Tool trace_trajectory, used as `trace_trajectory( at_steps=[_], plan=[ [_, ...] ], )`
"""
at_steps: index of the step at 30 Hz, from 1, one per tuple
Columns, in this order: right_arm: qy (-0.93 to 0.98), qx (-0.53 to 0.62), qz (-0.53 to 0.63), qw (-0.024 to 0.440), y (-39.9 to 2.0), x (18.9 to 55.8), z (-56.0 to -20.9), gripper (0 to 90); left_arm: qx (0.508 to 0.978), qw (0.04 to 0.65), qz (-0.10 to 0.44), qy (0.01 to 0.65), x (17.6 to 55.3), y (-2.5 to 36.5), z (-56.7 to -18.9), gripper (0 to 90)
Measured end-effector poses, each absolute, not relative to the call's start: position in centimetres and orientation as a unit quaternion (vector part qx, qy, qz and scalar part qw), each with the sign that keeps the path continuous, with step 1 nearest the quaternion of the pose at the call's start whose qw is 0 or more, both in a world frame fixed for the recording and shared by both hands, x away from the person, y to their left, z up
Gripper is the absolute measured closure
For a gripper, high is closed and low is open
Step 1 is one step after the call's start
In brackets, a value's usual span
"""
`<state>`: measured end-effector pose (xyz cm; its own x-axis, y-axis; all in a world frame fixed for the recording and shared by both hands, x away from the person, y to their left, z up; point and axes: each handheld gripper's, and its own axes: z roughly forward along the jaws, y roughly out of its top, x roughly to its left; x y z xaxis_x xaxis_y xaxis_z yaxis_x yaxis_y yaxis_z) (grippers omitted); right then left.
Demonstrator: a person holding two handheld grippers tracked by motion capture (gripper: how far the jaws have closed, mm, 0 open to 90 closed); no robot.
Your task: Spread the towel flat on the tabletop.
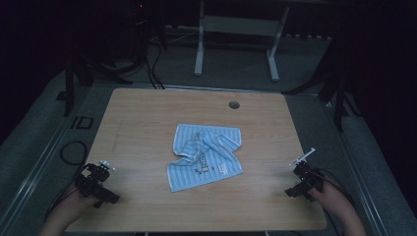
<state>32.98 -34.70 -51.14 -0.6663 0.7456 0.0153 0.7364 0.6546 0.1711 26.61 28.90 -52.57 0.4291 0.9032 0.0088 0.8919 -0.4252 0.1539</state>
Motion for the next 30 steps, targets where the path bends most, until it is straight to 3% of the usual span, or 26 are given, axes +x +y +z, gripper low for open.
trace_trajectory(
  at_steps=[9, 21, 29, 30],
  plan=[
    [0.927, 0.375, 0.017, -0.016, -33.5, 33.4, -51.2, 14.3, 0.858, 0.043, 0.046, 0.509, 27.4, 27.8, -52.1, 1.7],
    [0.915, 0.399, 0.059, -0.025, -33.6, 34.9, -51.4, 13.0, 0.869, 0.055, 0.045, 0.49, 28.4, 25.9, -51.9, 1.7],
    [0.921, 0.382, 0.067, -0.018, -32.6, 35.9, -51.4, 15.8, 0.875, 0.071, 0.041, 0.477, 29.2, 24.4, -51.9, 1.7],
    [0.926, 0.371, 0.07, -0.017, -32.0, 36.2, -51.3, 20.0, 0.88, 0.062, 0.046, 0.469, 29.8, 23.4, -52.2, 1.7]
  ],
)
